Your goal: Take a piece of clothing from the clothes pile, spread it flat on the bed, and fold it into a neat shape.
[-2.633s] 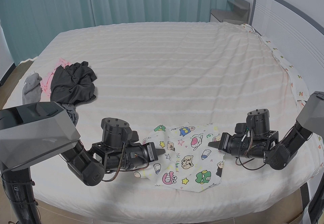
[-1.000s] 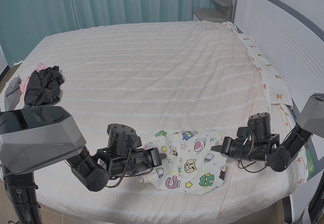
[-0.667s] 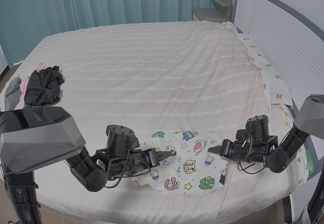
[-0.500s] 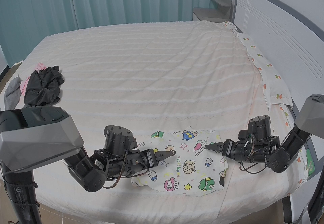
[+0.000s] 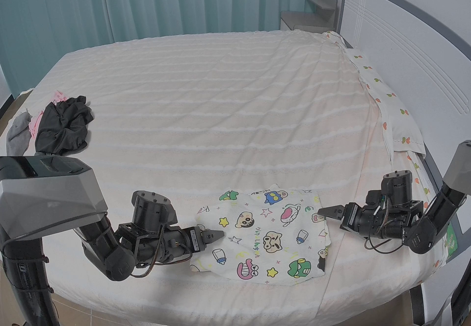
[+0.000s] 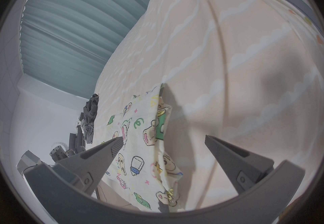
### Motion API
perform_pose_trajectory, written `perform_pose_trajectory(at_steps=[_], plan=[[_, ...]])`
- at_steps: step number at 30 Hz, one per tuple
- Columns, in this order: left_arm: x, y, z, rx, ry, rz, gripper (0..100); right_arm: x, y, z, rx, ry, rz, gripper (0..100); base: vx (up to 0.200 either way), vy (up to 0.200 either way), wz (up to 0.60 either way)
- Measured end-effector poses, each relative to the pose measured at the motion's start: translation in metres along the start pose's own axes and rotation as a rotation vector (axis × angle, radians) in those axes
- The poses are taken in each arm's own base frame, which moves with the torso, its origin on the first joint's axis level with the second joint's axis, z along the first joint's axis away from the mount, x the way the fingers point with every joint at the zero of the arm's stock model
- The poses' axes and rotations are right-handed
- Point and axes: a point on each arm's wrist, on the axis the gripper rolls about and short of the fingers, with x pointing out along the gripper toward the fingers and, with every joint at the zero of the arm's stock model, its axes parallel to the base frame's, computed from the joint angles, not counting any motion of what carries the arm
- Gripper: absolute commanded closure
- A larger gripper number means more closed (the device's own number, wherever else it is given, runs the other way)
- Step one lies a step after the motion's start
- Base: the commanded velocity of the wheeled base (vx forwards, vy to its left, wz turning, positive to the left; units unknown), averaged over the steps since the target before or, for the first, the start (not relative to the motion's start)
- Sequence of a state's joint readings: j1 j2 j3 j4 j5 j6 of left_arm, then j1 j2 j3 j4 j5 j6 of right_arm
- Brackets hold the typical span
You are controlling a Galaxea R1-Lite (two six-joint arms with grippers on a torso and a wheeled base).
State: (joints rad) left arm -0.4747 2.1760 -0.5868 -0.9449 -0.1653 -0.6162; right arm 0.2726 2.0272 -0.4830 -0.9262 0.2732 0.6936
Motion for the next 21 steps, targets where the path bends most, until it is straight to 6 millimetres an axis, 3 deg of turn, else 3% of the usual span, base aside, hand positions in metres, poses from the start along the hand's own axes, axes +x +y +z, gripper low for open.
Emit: perform_pose_trajectory(at_steps=[12, 21], plan=[[-0.008, 0.017, -0.011, 0.061, 0.040, 0.058, 0, -0.033, -0.007, 0.002, 0.034, -0.048, -0.015, 0, 0.000, 0.000, 0.00], [-0.022, 0.009, 0.005, 0.010, -0.033, 0.024, 0, -0.057, 0.002, 0.009, 0.022, -0.117, 0.023, 0, 0.000, 0.000, 0.00]])
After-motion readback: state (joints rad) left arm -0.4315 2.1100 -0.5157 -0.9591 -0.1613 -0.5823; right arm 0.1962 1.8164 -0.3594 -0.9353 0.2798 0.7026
